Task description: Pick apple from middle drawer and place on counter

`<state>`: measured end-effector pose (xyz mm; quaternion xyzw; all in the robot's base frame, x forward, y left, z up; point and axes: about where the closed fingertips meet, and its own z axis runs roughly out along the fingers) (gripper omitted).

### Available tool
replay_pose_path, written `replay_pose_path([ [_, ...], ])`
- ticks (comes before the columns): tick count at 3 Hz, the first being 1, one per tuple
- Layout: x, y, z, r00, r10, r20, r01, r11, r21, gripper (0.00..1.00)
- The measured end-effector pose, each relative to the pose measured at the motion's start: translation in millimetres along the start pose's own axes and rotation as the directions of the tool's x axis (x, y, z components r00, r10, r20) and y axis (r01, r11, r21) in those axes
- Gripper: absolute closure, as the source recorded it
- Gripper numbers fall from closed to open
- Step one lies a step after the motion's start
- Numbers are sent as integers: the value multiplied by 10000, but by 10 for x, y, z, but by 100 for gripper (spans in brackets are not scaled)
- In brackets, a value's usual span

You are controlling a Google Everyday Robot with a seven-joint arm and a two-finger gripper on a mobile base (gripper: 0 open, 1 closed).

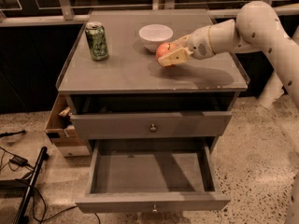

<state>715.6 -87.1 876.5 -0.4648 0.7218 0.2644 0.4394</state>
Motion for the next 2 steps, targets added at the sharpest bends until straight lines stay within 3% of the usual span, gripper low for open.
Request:
replay_pose_path([
  [2,194,-46,60,9947,1023,-67,-1025,9943,-288,100],
])
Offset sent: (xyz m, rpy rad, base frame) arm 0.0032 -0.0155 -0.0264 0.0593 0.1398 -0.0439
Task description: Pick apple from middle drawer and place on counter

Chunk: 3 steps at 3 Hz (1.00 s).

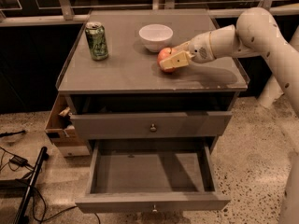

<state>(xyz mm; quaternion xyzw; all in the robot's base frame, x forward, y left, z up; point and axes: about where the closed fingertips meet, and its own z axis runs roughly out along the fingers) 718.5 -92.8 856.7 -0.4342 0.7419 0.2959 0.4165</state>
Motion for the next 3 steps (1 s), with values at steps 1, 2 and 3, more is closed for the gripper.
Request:
replay_pose_path([
  [1,72,-6,13,9997,261,-26,-261,9996,-60,100],
  [2,72,-6,13,9997,261,-26,-261,9996,-60,81],
  [3,72,-6,13,9997,261,-26,-262,9996,-61,58],
])
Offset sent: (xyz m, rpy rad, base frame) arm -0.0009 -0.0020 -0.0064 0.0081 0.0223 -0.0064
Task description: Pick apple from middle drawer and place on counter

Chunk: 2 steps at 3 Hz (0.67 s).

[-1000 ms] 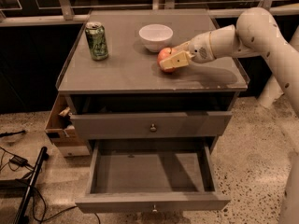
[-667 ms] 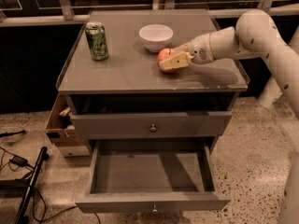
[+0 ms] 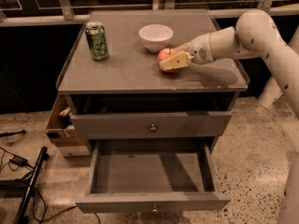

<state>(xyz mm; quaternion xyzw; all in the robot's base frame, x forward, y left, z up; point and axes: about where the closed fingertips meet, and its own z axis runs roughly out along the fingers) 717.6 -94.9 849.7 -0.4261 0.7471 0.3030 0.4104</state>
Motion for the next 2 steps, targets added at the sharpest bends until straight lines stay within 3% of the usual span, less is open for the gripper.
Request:
replay_pose_path([
  [2,0,0,1,10000,0,0,0,10000,-2,11],
])
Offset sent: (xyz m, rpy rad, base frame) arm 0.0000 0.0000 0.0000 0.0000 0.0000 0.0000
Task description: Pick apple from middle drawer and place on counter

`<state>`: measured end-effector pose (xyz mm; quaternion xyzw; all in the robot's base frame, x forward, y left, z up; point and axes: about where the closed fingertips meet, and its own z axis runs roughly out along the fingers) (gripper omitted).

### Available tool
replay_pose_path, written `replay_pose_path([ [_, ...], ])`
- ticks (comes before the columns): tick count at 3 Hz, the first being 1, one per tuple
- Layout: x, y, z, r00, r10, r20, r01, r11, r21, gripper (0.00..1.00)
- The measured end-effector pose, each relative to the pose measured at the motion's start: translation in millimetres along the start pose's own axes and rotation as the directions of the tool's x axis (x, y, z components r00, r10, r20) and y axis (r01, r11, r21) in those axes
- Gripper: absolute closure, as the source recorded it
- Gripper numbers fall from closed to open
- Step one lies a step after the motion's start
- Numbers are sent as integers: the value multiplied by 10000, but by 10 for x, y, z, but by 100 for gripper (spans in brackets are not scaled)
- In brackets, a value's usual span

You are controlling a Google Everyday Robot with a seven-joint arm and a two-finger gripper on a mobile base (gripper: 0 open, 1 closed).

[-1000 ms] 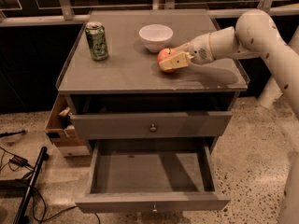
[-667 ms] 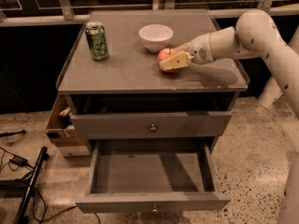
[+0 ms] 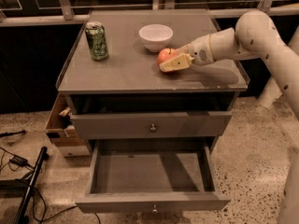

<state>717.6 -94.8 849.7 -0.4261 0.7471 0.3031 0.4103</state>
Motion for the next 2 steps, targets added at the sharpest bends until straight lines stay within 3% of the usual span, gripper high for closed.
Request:
replay_pose_path([
  [1,0,0,0,10000,0,0,0,10000,0,0],
  [2,0,0,0,10000,0,0,0,10000,-1,0],
])
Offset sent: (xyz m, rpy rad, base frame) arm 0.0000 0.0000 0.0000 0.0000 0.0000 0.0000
